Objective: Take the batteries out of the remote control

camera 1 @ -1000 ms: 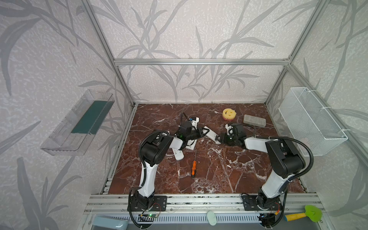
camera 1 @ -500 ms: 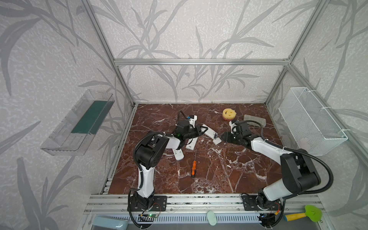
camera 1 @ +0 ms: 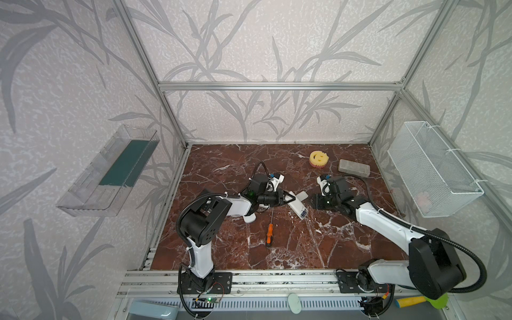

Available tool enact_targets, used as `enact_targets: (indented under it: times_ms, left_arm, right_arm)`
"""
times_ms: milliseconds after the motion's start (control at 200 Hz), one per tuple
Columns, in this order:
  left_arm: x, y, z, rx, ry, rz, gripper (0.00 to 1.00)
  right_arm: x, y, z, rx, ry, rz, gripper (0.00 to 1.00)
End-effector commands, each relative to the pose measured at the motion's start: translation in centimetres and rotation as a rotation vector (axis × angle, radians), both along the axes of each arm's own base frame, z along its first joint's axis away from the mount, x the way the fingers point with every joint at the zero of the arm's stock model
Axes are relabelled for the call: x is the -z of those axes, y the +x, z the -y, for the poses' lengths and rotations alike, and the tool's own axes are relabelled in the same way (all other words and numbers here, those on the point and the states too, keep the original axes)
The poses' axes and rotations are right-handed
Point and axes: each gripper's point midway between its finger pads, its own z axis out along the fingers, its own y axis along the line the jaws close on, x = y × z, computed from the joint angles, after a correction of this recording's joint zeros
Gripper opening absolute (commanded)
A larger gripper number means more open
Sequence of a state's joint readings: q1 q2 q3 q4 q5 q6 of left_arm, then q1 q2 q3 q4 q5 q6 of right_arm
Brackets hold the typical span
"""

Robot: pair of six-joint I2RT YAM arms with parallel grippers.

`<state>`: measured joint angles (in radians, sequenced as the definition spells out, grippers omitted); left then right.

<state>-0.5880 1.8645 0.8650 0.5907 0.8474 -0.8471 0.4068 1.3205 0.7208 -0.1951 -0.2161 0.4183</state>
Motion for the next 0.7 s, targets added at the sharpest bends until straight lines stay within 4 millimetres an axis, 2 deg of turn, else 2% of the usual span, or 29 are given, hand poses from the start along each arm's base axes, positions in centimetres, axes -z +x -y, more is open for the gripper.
enact_targets:
  times_ms: [0, 50, 175, 320, 385, 510, 700]
  left_arm:
    - [2.0, -2.4, 0.0, 0.083, 0.042, -0.065, 0.0]
    - [2.7, -2.5, -0.2, 0.082, 0.065, -0.077, 0.0]
    - [4.3, -2.4, -0.3, 0.093, 0.127, -0.097, 0.11]
    - [5.0, -1.8, 0.1, 0.103, 0.152, -0.103, 0.2]
    - [5.6, -1.4, -0.1, 0.105, 0.192, -0.095, 0.28]
    - [5.8, -0.3, -0.6, 0.089, 0.243, -0.064, 0.43]
    - [5.5, 2.1, -1.6, 0.042, 0.27, -0.024, 0.51]
  right_arm:
    - [0.4, -1.3, 0.5, 0.0, -0.022, -0.022, 0.47]
    - [0.5, -1.5, 0.7, 0.001, -0.024, -0.027, 0.46]
    - [1.0, -2.0, 0.7, -0.004, -0.025, -0.043, 0.45]
    - [1.3, -2.1, 0.5, -0.011, -0.023, -0.051, 0.44]
    - [1.5, -2.2, 0.5, -0.012, -0.024, -0.054, 0.44]
    - [2.2, -2.4, 0.5, -0.017, -0.024, -0.071, 0.44]
    - [3.3, -2.4, 0.3, -0.017, -0.025, -0.086, 0.44]
